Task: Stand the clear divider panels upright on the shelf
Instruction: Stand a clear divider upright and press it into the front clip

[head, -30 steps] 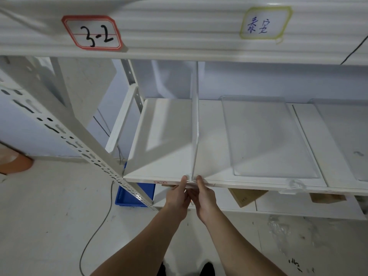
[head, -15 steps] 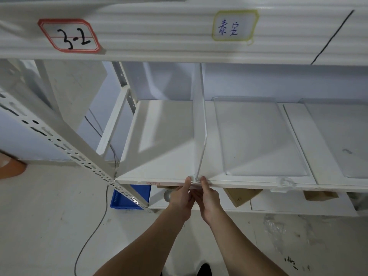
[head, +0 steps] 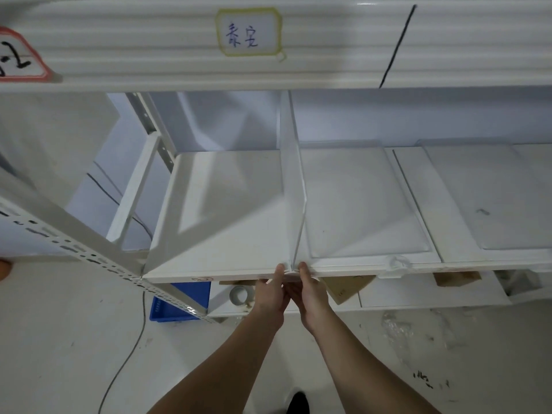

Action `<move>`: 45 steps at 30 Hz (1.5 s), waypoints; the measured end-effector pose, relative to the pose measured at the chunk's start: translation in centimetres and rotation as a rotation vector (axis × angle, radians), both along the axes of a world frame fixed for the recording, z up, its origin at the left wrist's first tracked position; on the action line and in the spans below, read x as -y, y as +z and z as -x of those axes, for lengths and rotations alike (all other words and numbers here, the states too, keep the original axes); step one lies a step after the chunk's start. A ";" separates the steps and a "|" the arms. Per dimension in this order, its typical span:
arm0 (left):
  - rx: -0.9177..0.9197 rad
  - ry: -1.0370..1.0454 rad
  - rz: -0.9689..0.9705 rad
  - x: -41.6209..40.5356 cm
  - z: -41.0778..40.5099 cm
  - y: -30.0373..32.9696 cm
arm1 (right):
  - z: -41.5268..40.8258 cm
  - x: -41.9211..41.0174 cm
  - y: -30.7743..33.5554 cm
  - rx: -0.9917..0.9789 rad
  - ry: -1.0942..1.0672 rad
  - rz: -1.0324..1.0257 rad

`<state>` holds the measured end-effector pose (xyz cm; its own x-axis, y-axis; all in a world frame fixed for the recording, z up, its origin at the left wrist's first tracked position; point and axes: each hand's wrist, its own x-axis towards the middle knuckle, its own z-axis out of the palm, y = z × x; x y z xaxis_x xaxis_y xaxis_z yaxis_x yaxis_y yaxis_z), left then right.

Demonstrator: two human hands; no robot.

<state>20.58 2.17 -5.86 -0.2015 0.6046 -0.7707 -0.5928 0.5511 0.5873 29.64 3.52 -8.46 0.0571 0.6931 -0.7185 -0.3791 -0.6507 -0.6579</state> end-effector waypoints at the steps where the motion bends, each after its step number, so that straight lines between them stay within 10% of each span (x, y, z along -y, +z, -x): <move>1: -0.016 -0.014 0.006 0.0 0.0 0.1 | 0.0 0.0 0.0 0.007 0.003 0.001; 22: -0.446 -0.346 0.009 0.9 2.0 0.3 | 2.0 0.9 1.8 0.024 0.079 0.056; 36: -1.232 -1.214 -0.139 4.3 0.4 5.7 | -11.0 1.1 6.6 1.126 0.948 -0.174; 45: -1.462 -1.241 -0.423 -3.2 -5.5 17.1 | -21.8 -3.2 21.7 1.365 0.833 -0.277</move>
